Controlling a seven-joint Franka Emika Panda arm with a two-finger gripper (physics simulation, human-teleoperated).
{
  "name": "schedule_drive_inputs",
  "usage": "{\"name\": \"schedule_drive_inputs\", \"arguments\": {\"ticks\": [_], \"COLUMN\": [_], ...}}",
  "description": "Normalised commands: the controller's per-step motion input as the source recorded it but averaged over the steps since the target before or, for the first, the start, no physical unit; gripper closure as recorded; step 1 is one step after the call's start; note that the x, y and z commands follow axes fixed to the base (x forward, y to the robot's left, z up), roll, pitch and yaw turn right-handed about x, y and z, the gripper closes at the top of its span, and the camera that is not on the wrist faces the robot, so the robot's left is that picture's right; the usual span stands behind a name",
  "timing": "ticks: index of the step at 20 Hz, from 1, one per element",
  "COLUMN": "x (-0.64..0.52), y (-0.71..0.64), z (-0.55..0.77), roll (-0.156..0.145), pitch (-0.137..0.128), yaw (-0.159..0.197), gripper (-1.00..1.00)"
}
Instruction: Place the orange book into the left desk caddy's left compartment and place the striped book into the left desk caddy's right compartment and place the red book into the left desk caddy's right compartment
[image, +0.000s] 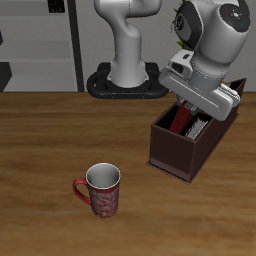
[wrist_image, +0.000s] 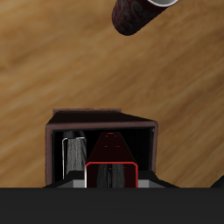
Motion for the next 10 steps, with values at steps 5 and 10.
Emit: {"name": "schedule_drive_inputs", "arguments": {"ticks": [5, 10], "x": [0.1, 0.02], "y": [-0.05, -0.08], "z": [-0.2, -0.03], "roll": [0.006, -0.001], "pitch": [0.073, 0.015], "yaw": [-0.01, -0.007], "gripper": [-1.0, -1.0]}}
